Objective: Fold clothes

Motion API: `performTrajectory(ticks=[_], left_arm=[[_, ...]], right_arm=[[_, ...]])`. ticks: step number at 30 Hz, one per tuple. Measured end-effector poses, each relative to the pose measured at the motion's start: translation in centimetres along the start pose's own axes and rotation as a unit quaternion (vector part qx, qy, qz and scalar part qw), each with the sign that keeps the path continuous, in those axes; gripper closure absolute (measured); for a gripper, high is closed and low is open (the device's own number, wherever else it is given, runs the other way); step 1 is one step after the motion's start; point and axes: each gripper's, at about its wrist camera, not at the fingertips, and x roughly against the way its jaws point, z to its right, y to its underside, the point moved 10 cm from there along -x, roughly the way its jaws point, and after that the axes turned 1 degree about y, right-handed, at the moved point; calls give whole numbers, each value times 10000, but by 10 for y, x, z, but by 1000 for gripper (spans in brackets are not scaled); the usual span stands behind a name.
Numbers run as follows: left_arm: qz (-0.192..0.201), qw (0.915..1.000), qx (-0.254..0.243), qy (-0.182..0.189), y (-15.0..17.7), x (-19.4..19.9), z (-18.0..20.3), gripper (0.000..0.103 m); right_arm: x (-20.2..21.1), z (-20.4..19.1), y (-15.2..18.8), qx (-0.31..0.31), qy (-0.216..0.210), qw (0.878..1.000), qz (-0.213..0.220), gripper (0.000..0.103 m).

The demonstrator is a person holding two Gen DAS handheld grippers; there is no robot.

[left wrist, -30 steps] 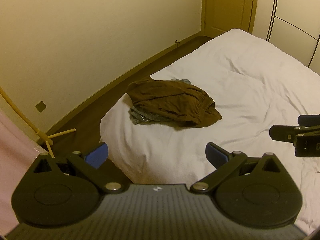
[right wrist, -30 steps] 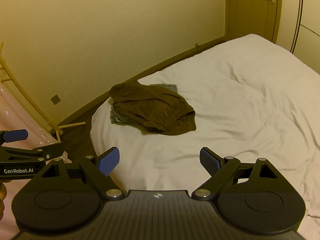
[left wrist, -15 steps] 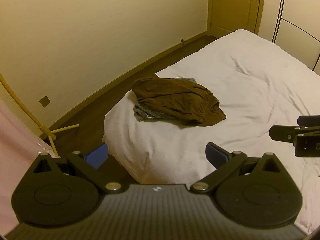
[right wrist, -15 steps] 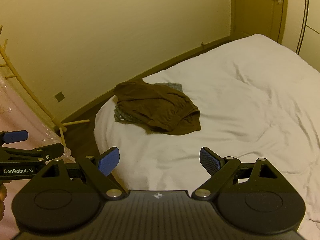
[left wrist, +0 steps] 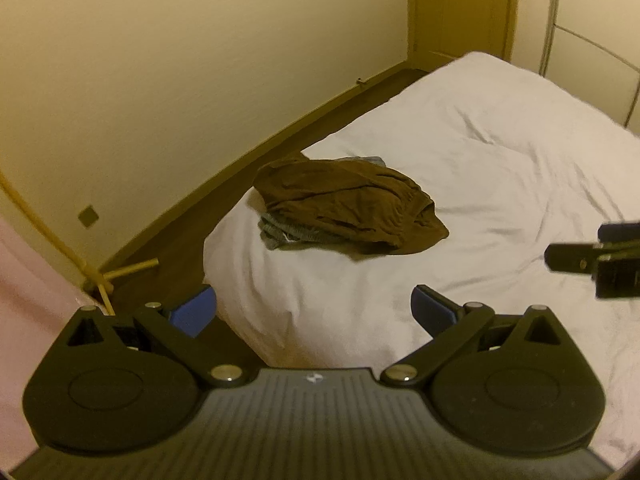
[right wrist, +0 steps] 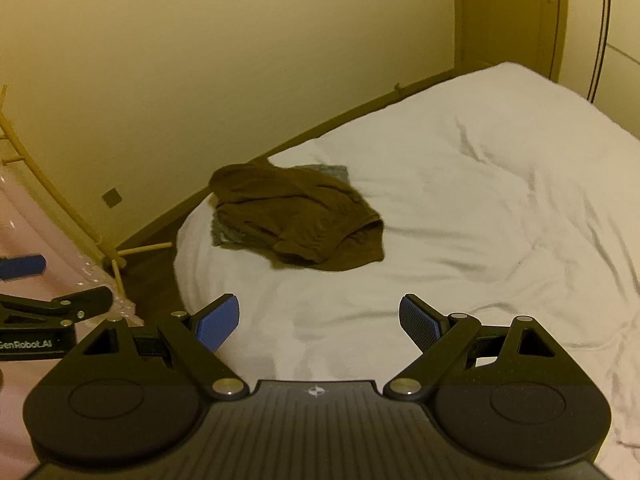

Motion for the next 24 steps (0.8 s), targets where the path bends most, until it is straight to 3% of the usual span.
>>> performTrajectory(ticks=[3,7,10,12,14,16,17,20,24], left_arm=[[257,9979,-587,-28,-5,-12,10,1],[497,9907,-1252,208,-16,-42,27,1],[672,9779,-1933,431,-26,-75,45,2],[804,9638,-2476,584,-32,-99,59,4],[972,9415,-3144,731,-34,-130,75,7],[1083,9121,-3859,861,-32,-164,90,10],[1114,8924,-4274,927,-28,-181,96,13],[1244,8239,-5417,1105,-12,-231,112,22],[1234,7613,-6186,1505,9,-286,120,24]], right_arm=[[-5,6,1,492,205,9981,317,14],[-20,22,2,355,299,9986,263,14],[-36,38,-3,60,442,9987,237,14],[-51,49,-9,-157,538,9982,223,17],[-70,56,-16,-261,612,9975,231,33],[-95,62,-21,-383,676,9969,134,45],[-108,63,-24,-488,685,9964,48,53],[-147,64,-31,-684,784,9945,-127,58],[-196,68,-32,-964,949,9901,-370,57]])
